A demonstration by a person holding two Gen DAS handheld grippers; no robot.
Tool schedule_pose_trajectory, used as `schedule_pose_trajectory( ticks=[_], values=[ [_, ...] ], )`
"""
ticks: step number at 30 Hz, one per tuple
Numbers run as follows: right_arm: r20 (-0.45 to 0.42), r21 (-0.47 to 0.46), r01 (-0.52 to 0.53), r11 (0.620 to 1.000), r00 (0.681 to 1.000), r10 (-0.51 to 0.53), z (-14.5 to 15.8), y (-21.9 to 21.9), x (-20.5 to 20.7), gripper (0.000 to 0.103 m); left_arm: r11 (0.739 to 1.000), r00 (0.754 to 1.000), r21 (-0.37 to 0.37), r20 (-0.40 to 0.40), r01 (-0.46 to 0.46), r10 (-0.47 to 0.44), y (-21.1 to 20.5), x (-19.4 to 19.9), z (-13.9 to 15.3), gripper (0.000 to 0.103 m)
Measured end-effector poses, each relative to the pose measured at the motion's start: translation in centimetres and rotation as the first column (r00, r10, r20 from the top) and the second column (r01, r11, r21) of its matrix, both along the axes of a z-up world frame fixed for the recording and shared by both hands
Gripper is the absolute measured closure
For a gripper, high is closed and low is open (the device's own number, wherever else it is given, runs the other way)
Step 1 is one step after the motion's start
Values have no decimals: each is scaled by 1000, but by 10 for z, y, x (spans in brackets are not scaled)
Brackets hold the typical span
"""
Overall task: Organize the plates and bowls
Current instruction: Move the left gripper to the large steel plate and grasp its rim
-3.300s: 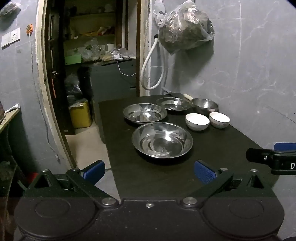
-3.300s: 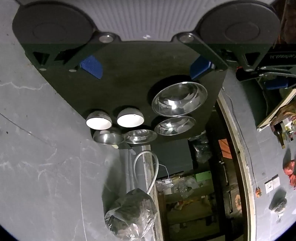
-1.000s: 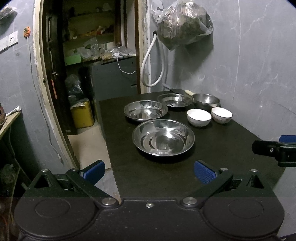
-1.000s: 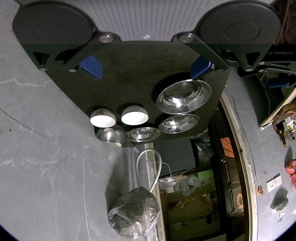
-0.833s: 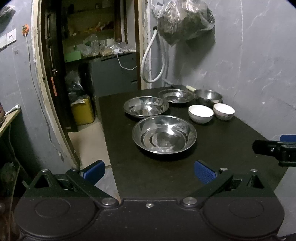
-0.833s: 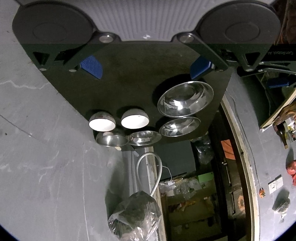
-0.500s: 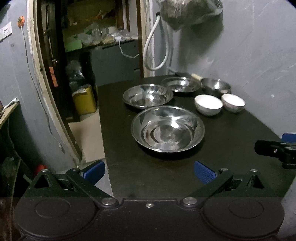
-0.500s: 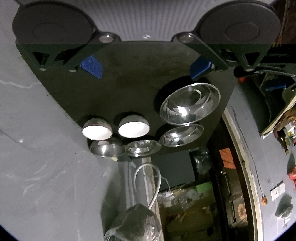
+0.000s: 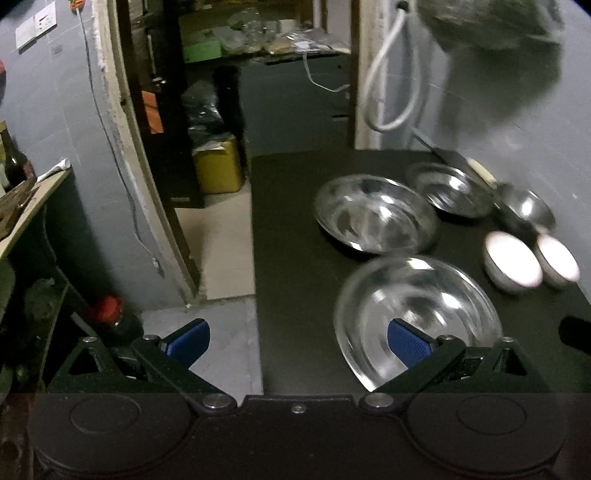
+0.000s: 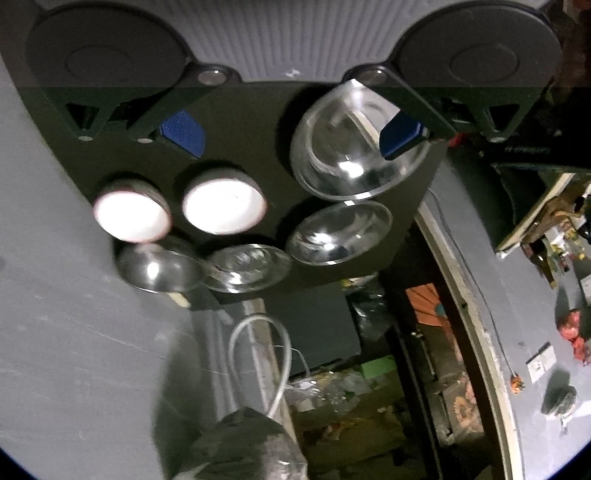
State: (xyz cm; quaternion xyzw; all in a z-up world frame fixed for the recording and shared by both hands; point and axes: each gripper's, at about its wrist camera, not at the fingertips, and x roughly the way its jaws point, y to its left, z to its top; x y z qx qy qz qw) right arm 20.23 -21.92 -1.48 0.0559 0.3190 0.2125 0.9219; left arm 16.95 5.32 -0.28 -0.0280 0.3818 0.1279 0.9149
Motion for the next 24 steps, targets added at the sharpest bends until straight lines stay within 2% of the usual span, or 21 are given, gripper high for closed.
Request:
schedule_pose_trajectory(
  ticks=[7,15,22,24],
  values=[
    [29,-28,-19,999,999,20,-2,39,52,0,999,999,-17,8,38,-38,35,75,-5,1],
    [38,-103,52,993,998,-48,-11,79,107,0,991,995,-79,7,104,-104,61,168,-30,1],
    [21,-145,60,988,998,-58,-33,103,139,0,985,990,-98,-9,143,-144,74,208,-47,2],
    [29,-158,60,986,998,-56,-38,108,143,1,982,988,-113,-9,149,-151,75,213,-51,5]
  ],
)
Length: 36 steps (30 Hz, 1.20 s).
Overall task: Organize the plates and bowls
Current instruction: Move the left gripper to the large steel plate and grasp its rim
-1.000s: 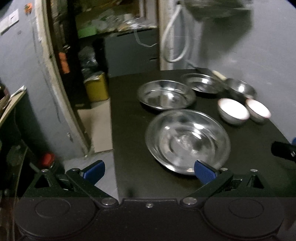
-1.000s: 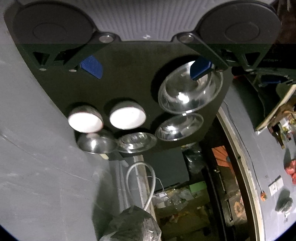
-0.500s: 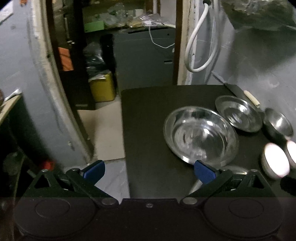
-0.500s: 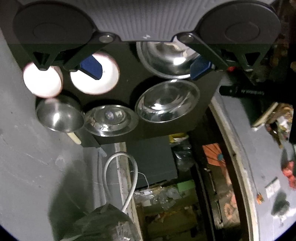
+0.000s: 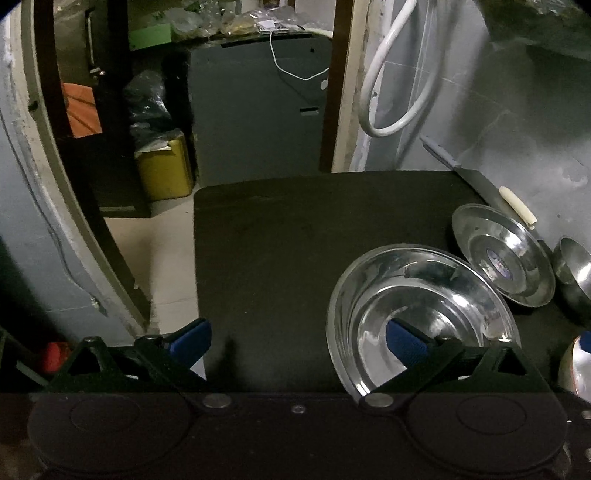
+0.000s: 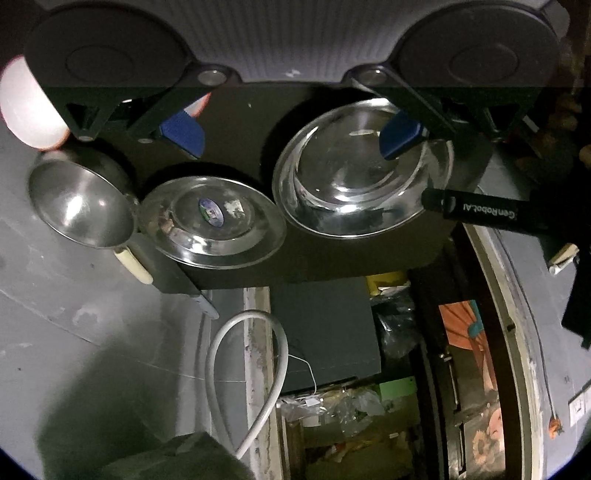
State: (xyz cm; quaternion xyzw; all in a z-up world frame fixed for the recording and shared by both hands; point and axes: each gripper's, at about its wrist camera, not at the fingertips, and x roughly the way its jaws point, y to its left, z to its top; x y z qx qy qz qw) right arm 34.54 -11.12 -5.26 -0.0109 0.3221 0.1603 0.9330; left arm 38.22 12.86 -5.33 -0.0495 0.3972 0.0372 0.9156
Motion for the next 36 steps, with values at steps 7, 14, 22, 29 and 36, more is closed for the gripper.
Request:
schedule_pose_trajectory(
  ticks=[7,14,22,29,36],
  values=[
    [-5,-38,-21,999,1000,21,-11,17,15,16,998,999,-47,-10,35,-35,0,6,-9,18],
    [-50,-21,-4,1000,999,3,-21,20,26,31,994,999,-92,-15,50,-51,-5,7,-15,41],
    [-86,22,26,999,996,-24,-26,16,32,61,995,999,-99,-39,28,-32,-7,9,-18,65],
    [-99,25,60,998,993,-57,-27,16,38,83,995,998,-97,-55,27,-32,-4,8,-20,88],
    [-57,57,56,997,997,-53,-12,10,26,83,997,998,-51,8,60,-60,-11,-11,4,88]
  ],
)
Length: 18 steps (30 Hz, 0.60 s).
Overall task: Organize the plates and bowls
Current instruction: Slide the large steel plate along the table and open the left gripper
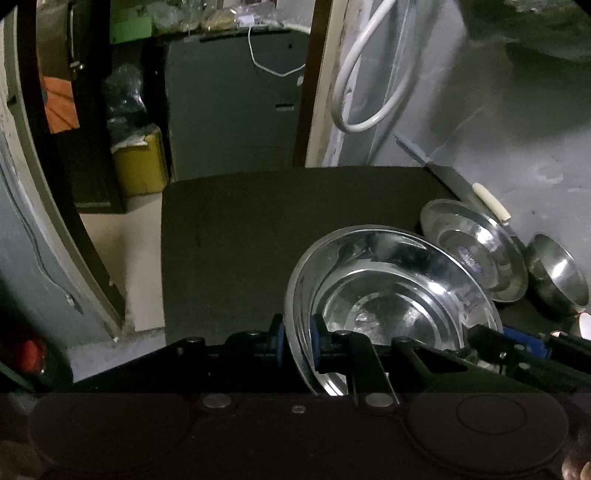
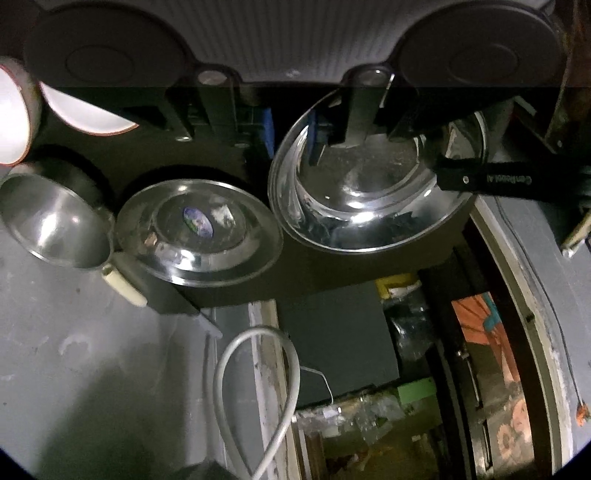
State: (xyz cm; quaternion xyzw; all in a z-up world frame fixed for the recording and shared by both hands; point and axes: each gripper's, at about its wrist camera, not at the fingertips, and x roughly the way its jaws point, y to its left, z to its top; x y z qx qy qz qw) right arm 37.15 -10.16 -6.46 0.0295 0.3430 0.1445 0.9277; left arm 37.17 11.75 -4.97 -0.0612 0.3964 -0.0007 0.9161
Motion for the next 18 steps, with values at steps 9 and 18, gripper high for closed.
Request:
schedule_pose_trajectory(
  ticks=[9,18],
  values=[
    [41,32,-31,999,999,30,31,-22,-42,83,999,999,3,8,33,-33,-16,-45,23,87],
    [2,30,-55,998,998,55,33,-42,-84,83,995,997,67,-41,75,-72,-46,-94,24,84]
  ],
)
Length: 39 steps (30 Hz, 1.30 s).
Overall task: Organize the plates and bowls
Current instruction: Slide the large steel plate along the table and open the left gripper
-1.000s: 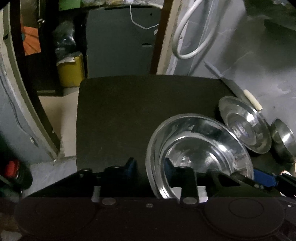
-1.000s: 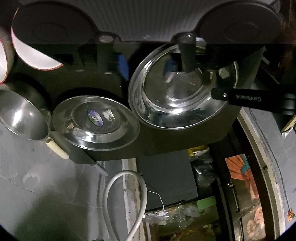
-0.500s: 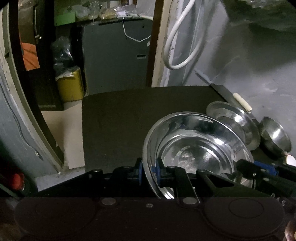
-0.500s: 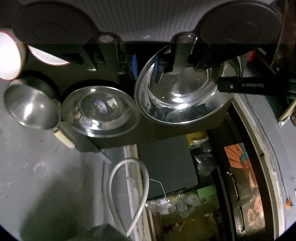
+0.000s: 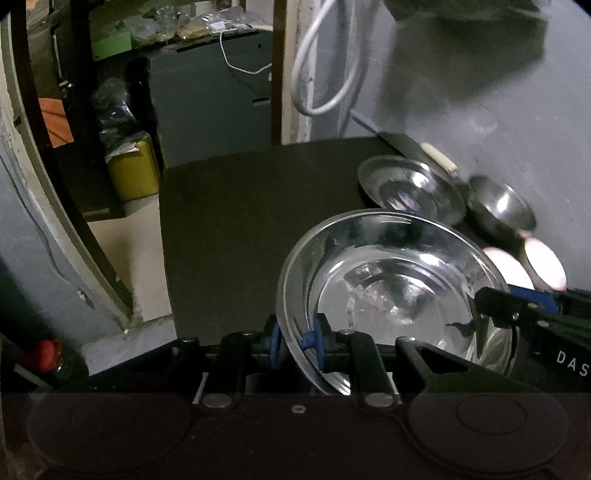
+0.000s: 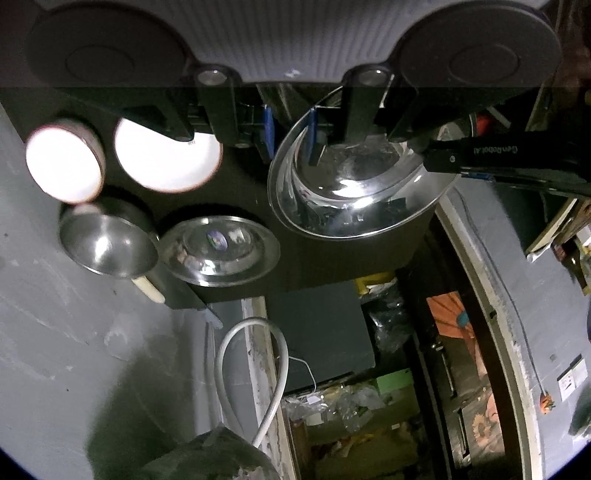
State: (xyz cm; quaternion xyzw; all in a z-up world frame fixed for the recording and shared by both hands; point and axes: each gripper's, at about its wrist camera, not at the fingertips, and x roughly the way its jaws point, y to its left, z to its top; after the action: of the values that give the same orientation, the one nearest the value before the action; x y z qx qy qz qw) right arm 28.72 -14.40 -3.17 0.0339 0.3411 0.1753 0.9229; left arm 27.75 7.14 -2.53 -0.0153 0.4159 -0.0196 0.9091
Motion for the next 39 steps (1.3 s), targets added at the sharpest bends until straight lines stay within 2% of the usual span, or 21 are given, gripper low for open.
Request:
schedule_pose_trajectory(
  ticks=[12,23,39],
  values=[
    [-89,-16,-18,1000,996,16,-16,-18,-43,81,995,996,84,-68,55,-49,-25,-38,-11,82],
    [-101,-43,-41,998,994,36,-19,-13,-52,80,986,995,152,-89,66,-53,-32,-40,-17,78],
    [-89,-91,-44,995,995,36,-20,-7,-53,73,983,990,156,-117,94,-76,-36,-33,-27,76]
  ],
)
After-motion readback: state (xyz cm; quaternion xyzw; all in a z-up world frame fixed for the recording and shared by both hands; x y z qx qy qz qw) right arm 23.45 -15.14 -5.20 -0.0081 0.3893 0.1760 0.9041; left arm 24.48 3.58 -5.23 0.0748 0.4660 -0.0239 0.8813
